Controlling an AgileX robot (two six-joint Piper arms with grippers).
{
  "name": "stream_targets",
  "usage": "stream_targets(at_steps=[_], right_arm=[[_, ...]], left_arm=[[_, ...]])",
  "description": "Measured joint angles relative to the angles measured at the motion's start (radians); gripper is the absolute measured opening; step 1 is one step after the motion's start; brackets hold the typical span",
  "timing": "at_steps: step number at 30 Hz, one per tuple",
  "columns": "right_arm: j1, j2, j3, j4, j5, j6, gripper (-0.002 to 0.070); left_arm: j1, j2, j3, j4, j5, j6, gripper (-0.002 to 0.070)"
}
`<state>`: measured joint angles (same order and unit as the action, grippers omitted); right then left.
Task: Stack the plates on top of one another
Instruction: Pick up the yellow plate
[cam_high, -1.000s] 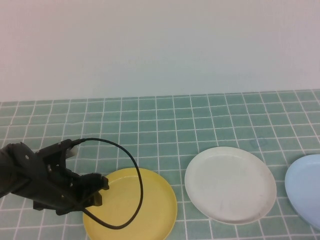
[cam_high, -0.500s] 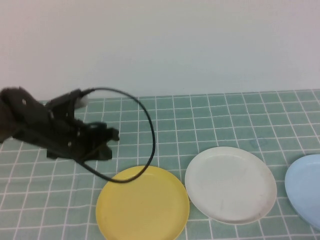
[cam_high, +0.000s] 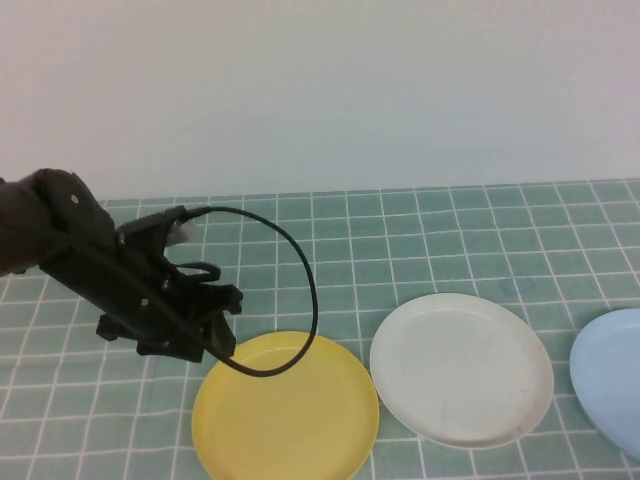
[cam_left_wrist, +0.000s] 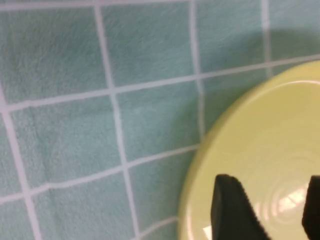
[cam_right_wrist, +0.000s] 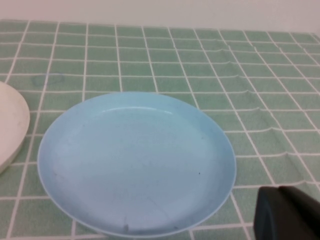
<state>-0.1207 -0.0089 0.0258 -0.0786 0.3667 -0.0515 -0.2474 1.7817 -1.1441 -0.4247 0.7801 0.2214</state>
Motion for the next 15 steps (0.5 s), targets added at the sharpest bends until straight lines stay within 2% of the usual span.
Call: stream_targets(at_steps=[5,15], right_arm=[[0.0,0.0,0.0,0.0,0.0,0.0,-0.0002],[0.0,0.0,0.0,0.0,0.0,0.0,-0.0002]], left_arm=[[0.0,0.055,0.0,-0.001,-0.05,0.038,0.0303],[0.0,0.112,0.0,-0.045,-0.074,0.043,0.0289]])
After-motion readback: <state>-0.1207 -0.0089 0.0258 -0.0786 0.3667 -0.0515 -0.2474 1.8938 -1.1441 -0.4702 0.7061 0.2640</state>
